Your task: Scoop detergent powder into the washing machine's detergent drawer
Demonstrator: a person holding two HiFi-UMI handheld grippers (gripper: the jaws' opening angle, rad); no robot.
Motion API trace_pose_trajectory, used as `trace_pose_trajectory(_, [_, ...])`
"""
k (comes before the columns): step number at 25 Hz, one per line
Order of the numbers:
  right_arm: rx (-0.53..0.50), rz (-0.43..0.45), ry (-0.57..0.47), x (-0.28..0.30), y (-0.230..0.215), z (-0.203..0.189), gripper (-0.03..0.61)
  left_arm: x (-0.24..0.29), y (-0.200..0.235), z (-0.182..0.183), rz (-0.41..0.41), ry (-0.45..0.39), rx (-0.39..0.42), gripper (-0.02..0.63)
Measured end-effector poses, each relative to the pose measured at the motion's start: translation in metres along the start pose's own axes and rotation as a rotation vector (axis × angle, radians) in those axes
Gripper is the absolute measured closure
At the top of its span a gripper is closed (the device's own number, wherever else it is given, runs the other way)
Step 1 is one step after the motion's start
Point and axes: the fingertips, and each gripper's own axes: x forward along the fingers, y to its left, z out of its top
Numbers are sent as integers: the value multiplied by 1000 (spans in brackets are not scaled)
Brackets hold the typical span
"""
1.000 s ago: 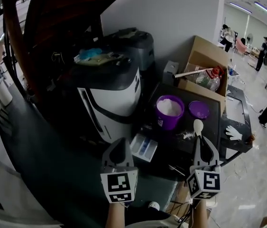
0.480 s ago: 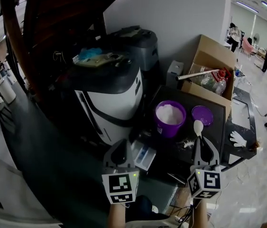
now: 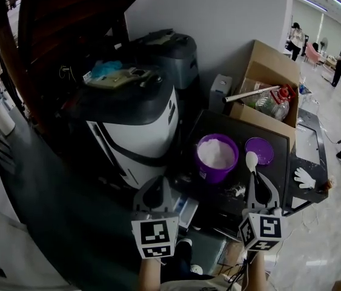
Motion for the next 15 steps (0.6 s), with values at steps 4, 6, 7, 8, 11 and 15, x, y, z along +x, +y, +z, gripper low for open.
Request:
trace_pose_trajectory(4, [-15, -20, -6, 28, -3, 3, 557, 31, 8, 6, -24, -9, 5, 611])
trace_pose_trajectory(6, [-17, -24, 14, 42, -3, 0, 557, 46, 12, 8, -34, -11, 6, 611])
trace_pose_trajectory(7, [-19, -27, 24, 48, -3, -1, 557, 54, 15, 9, -41, -10, 6, 611])
trace_pose_trajectory(8, [-24, -33, 30, 55, -3, -2, 557, 61, 16, 9, -47, -8, 5, 612])
trace_pose_trajectory(11, [-39, -42, 53, 73, -5, -5, 557, 84, 18, 7, -71, 1, 0, 612])
trace_pose_trajectory(15, [-44, -41, 120, 94, -7, -17, 557, 112, 15, 3, -108, 14, 1, 611])
